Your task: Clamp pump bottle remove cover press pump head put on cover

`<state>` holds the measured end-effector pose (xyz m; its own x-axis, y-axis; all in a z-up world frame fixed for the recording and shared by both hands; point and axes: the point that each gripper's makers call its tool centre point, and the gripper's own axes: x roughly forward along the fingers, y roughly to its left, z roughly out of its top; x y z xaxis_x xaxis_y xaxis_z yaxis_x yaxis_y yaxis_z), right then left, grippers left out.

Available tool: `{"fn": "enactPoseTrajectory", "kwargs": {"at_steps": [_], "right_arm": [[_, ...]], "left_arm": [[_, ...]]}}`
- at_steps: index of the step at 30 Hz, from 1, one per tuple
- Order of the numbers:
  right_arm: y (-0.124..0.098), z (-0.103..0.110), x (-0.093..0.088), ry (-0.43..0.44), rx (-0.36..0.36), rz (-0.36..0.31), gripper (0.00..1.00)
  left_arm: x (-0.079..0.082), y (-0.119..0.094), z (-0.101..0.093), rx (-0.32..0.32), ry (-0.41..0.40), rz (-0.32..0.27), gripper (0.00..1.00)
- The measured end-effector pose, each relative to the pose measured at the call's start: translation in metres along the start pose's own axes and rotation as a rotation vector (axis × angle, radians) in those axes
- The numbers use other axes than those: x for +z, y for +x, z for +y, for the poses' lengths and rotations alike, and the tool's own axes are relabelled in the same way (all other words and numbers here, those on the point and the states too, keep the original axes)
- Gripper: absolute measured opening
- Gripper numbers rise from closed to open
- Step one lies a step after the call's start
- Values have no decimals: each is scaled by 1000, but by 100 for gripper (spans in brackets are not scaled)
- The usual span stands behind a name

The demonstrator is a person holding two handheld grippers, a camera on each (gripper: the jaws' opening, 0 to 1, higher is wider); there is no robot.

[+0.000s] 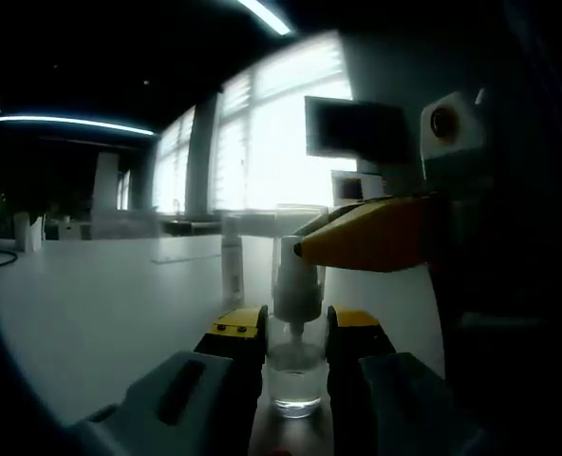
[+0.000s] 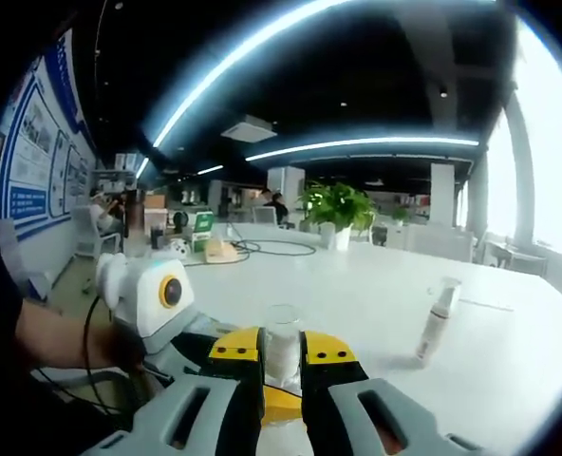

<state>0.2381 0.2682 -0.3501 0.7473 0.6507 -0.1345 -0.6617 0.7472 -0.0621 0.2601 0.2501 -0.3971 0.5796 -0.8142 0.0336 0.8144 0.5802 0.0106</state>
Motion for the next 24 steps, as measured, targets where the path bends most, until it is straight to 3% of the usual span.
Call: {"fn": "enactPoseTrajectory", "kwargs": {"at_steps": [24], "right_arm": [[1, -1, -11, -1, 5, 13, 9]], "left_arm": [[1, 0, -1, 2, 1, 0, 16]]}}
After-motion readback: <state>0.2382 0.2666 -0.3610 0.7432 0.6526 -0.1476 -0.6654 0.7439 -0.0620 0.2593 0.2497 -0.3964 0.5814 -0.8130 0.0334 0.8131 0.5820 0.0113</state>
